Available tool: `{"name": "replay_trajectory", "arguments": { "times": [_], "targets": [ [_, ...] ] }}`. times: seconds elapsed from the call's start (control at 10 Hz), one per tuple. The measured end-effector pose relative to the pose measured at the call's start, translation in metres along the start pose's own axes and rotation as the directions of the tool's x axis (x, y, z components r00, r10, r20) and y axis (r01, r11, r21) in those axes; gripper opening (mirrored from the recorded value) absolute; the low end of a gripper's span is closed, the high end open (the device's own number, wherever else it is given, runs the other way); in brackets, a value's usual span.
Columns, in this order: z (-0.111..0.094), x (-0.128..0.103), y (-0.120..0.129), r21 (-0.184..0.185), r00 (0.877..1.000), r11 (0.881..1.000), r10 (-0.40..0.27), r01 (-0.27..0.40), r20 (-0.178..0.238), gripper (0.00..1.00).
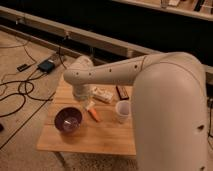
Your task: Place the white sponge in the ceramic bowl
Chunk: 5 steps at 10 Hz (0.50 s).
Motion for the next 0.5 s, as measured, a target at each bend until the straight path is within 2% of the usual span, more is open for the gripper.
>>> {"name": "replay_trajectory", "arguments": {
  "times": [0.4, 0.5],
  "targets": [
    [0.004, -0.008, 0.043, -0.064, 0.994, 0.992, -0.108, 0.107, -0.015, 0.00],
    [0.005, -0.009, 0.055, -0.091, 0.990, 0.986, -0.141, 0.139, -0.023, 0.00]
  ]
}}
